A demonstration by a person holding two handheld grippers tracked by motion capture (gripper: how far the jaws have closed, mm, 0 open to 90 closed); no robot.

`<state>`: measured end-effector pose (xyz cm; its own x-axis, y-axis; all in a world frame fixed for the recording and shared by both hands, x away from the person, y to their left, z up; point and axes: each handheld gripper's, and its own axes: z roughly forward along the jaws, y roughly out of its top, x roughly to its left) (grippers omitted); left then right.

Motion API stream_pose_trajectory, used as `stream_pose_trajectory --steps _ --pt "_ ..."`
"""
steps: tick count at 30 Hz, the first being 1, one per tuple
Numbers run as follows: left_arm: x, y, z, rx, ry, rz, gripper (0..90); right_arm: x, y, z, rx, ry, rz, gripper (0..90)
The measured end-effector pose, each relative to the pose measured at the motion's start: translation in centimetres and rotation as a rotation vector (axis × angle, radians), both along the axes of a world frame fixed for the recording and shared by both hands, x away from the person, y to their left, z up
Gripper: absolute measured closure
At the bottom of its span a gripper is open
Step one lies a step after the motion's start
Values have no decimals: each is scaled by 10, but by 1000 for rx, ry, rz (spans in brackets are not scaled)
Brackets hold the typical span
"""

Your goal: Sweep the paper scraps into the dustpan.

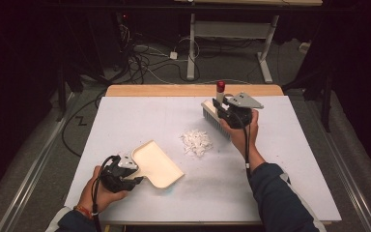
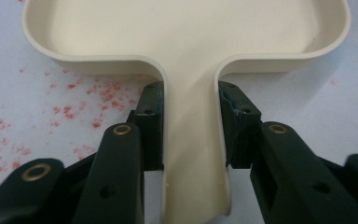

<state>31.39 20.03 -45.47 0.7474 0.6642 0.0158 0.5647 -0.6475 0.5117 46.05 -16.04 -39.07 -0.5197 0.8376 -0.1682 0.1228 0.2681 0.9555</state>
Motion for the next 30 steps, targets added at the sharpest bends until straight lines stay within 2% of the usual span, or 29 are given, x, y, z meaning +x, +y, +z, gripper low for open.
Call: stream_pose_trajectory --steps 2,4,6,9,12,13,16,19,23,28,30 --pt "1 -1 0 1 -2 -4 636 2 5 -4 -2 11 5 702" --pt "1 -1 0 3 -3 -3 636 2 10 -7 19 18 25 702" --pt "2 -2 0 6 -6 -6 636 0 16 -7 -1 16 38 702" --pt "5 -5 0 8 1 -11 635 -4 22 -9 -1 29 60 700" --pt "18 -9 6 19 12 -30 635 -9 23 -9 4 39 66 698" --pt "18 -9 6 19 12 -30 635 -10 23 -10 20 45 69 697" --pt "29 -16 8 48 25 -54 635 -13 23 -11 26 54 80 695" --pt "36 -20 8 39 30 -53 635 -15 25 -11 22 56 87 694" --pt "43 -25 7 53 34 -57 635 -19 26 -12 70 64 88 693" --pt "48 -30 7 45 40 -49 635 -23 31 -14 73 67 104 686" --pt "51 -35 7 64 41 -61 635 -25 32 -15 90 74 110 685"
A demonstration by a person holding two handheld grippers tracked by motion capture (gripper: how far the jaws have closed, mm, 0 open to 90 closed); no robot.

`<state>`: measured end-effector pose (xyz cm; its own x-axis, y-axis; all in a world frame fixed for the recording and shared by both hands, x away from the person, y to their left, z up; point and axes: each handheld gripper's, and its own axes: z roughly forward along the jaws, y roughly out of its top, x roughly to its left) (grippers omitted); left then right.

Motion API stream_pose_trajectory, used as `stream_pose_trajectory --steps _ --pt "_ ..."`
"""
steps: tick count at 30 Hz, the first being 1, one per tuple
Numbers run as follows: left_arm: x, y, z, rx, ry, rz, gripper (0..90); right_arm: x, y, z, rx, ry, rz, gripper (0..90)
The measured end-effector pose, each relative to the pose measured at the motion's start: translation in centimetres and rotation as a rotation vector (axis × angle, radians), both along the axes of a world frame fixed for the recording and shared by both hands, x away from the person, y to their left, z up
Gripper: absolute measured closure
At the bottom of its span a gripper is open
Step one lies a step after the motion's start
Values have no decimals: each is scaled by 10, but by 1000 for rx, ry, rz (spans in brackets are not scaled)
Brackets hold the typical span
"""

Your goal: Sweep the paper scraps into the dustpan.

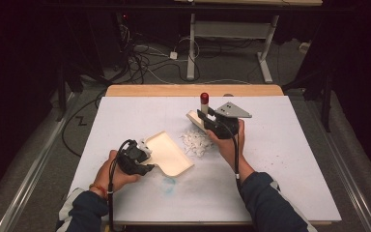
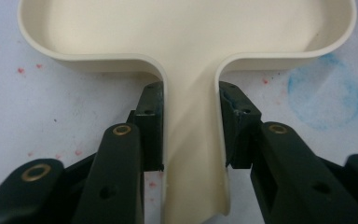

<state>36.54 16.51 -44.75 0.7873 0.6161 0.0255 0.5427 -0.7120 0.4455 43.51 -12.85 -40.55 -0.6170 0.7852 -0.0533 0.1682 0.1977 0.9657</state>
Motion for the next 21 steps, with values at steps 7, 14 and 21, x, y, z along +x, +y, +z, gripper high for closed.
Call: stream_pose_trajectory --steps 7,14,21 --pt "0 -14 0 35 -7 -14 636 -8 4 -4 36 1 6 678" --pt "-2 -25 3 43 -16 11 635 -21 17 -4 45 -13 50 682" --pt "-1 -25 2 36 -5 17 635 -39 35 -4 30 -14 117 682"
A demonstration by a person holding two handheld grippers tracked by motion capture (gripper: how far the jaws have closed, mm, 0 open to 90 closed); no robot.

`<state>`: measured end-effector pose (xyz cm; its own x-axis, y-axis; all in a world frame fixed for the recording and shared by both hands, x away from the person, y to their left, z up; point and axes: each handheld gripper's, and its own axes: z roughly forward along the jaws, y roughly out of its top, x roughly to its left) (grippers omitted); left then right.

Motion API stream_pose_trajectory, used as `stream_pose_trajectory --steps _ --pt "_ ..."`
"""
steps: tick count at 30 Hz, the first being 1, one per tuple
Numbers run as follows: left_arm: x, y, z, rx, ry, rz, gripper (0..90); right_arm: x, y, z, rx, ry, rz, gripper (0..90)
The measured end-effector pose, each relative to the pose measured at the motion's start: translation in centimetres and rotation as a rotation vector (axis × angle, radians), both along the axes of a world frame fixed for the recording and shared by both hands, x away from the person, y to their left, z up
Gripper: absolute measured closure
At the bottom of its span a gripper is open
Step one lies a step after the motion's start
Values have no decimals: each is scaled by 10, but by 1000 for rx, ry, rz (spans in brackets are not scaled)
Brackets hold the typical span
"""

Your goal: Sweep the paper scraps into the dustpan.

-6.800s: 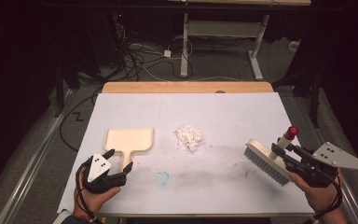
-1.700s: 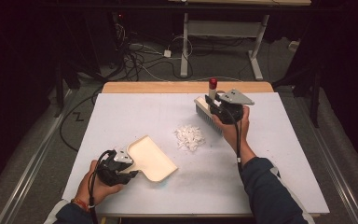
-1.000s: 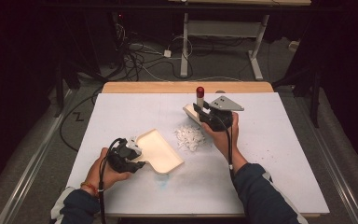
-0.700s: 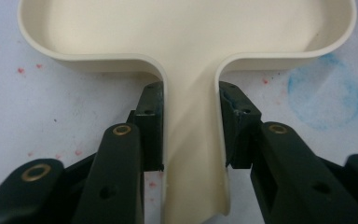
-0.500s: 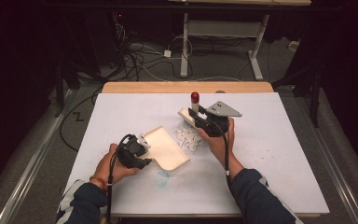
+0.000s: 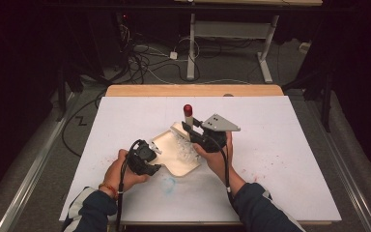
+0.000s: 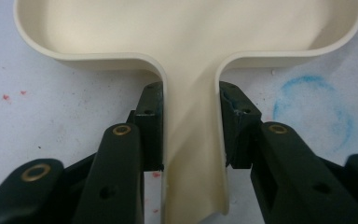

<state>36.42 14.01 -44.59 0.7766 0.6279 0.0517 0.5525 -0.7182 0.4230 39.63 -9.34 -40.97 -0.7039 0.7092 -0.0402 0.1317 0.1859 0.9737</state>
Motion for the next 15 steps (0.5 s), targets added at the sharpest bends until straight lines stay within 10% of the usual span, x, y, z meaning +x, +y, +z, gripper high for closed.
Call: stream_pose_trajectory --steps 15 --pt "-5 3 -4 -22 3 24 634 -14 20 15 2 -22 83 701"
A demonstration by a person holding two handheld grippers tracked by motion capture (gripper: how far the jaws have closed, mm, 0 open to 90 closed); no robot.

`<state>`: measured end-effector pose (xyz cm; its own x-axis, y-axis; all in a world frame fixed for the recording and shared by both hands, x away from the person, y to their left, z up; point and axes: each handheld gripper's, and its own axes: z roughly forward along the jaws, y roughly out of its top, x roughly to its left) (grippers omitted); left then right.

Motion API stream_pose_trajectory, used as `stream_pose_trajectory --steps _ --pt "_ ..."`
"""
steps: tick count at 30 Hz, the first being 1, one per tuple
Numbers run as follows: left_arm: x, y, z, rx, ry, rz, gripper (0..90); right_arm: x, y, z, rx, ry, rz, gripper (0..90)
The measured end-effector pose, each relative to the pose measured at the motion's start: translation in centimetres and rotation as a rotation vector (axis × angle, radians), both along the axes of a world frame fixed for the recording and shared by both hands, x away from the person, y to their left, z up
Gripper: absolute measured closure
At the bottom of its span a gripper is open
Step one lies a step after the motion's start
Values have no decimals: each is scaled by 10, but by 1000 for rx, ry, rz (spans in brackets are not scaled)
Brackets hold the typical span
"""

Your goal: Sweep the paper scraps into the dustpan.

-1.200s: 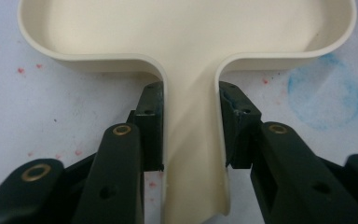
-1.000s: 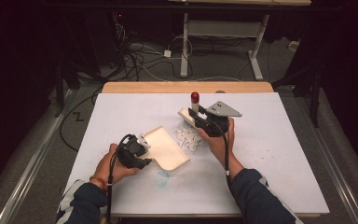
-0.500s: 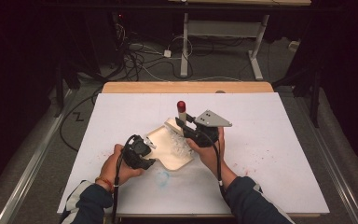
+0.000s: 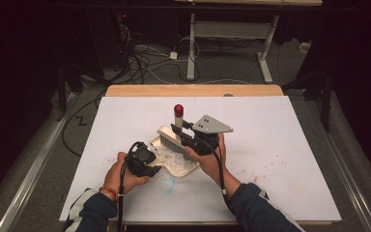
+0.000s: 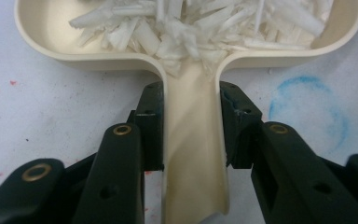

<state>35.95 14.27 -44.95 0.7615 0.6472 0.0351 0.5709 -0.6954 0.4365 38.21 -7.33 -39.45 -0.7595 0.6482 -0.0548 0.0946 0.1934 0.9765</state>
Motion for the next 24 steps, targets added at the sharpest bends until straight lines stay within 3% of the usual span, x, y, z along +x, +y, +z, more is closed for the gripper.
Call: stream_pose_trajectory --steps 4,8,14,16,24 --pt "-2 4 -2 -1 -2 3 634 3 -8 7 29 8 -14 702" --pt "-4 9 -7 -9 -10 11 634 5 -16 14 26 -7 -26 702" --pt "-4 12 -9 -13 -5 25 634 11 -37 26 49 -18 -78 702" --pt "-4 13 -8 -6 -6 25 634 15 -48 25 36 -23 -102 702" --pt "1 25 -7 -14 5 50 635 34 -54 17 -26 -45 -177 702"
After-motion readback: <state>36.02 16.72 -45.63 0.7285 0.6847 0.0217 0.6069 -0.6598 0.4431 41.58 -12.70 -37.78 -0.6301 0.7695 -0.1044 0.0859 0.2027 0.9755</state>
